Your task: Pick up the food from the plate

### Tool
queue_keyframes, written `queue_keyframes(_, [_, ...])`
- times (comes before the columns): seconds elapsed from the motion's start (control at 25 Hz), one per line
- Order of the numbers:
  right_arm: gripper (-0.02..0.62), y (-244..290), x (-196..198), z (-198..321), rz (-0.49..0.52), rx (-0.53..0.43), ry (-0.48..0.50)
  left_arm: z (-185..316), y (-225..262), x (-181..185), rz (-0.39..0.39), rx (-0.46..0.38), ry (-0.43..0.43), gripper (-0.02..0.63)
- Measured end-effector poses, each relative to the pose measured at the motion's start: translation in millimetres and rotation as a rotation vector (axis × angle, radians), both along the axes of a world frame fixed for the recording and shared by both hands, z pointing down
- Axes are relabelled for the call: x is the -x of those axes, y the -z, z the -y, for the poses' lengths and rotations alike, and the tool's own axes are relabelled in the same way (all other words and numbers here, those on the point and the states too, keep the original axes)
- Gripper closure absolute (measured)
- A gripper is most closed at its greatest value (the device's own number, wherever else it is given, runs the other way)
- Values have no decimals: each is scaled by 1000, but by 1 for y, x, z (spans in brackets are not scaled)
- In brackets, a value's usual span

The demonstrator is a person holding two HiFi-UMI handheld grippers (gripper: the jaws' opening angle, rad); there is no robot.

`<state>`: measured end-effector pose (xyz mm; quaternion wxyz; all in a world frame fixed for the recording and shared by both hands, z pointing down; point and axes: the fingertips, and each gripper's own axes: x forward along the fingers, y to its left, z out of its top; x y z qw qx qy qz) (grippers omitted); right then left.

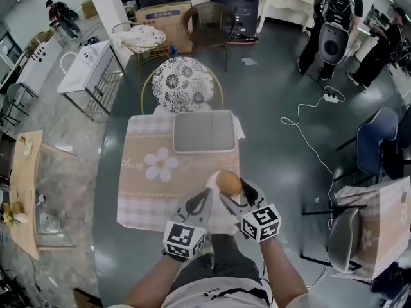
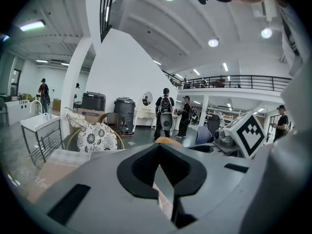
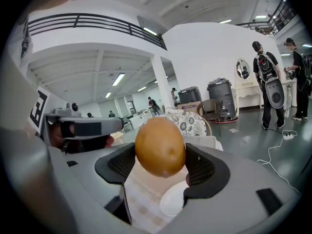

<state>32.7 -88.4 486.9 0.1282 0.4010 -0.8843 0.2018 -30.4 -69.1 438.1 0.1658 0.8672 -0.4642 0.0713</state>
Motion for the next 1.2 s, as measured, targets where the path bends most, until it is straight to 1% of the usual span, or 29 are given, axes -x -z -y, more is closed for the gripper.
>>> queue_keyframes(0.16, [281, 37, 2, -3, 45, -39, -29, -2, 22, 1, 9, -34, 16, 600])
queue_keyframes(0.28, [281, 64, 0, -5, 56, -82, -46, -2, 39, 2, 3, -55, 27, 600])
queue_keyframes(0.44, [281, 93, 0, -6, 77, -121, -72, -5, 56, 7, 14, -80, 42, 600])
queue_keyframes(0.56, [281, 110, 1, -11, 85, -147, -81, -9, 66, 9, 0, -86, 51, 600])
queue_keyframes(0.88, [281, 145, -1, -22, 97, -207, -90, -17, 95, 3, -17, -127, 57, 600])
queue_keyframes(1.2, [281, 157, -3, -26, 99, -236, -95, -24, 110, -1, -33, -151, 60, 600])
